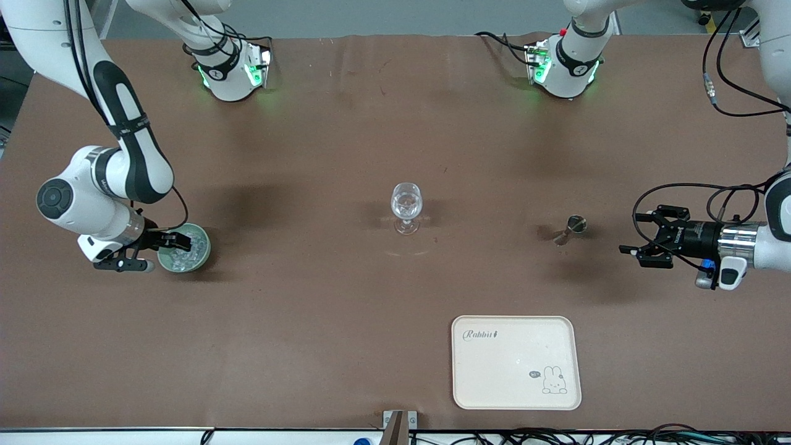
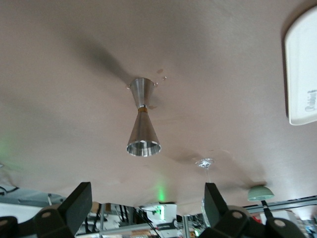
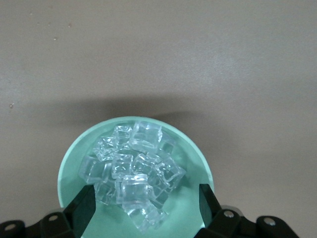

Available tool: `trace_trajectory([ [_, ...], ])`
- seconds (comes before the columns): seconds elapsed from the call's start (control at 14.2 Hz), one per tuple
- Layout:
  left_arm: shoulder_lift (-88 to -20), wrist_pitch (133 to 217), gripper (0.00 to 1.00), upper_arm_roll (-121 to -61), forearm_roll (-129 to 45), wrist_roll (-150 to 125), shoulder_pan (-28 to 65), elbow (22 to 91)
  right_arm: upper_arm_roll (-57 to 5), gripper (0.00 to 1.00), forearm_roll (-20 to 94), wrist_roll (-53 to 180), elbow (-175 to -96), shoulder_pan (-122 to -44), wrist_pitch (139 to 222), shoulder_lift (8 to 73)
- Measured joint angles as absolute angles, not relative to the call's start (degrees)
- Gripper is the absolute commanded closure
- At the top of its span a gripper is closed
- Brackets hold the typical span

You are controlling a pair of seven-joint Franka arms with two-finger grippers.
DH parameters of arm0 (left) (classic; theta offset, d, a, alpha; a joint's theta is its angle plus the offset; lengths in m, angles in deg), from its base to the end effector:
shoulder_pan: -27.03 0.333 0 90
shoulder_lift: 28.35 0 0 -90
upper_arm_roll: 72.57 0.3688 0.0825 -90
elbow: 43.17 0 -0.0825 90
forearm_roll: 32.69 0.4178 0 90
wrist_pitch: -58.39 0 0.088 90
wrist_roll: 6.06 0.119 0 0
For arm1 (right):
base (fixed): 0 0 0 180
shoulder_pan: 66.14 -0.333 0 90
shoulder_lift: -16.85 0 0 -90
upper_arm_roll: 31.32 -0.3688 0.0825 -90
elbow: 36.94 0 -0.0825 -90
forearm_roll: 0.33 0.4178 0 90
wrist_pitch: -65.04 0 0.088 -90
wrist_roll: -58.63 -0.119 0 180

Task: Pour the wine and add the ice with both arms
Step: 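Grasp an ice cube with the right gripper while the left gripper grasps the jigger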

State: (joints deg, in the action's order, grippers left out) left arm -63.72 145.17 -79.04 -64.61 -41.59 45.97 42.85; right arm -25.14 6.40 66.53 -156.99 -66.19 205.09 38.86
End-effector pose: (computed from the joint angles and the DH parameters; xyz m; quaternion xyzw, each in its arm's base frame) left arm 0.6912 0.0991 0.3132 0.8029 0.4304 -0.3377 0.2369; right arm 0.6173 -0.0640 0.2445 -0.9994 0.0266 0.0135 0.0185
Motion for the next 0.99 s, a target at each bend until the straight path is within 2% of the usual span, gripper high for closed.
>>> trace_trajectory([
  [0.21, -66.33, 145.13, 0.00, -79.04, -66.43, -41.62, 46.97, 42.96, -25.22, 0.24, 6.47, 66.47, -157.00, -66.46, 205.13, 39.22],
  [0.77, -69.04, 143.15, 0.00, -79.05, -68.43, -41.87, 48.89, 45.87, -25.29, 0.87, 6.50, 66.38, -157.68, -66.92, 205.17, 39.62],
  [0.85, -69.79, 143.00, 0.00, -79.06, -69.37, -41.86, 49.11, 46.39, -25.29, 0.92, 6.50, 66.38, -157.67, -66.92, 205.17, 39.62],
  [0.99, -71.18, 142.95, 0.00, -79.12, -70.88, -41.86, 49.14, 47.60, -25.29, 0.95, 6.51, 66.37, -157.66, -66.92, 205.17, 39.62],
])
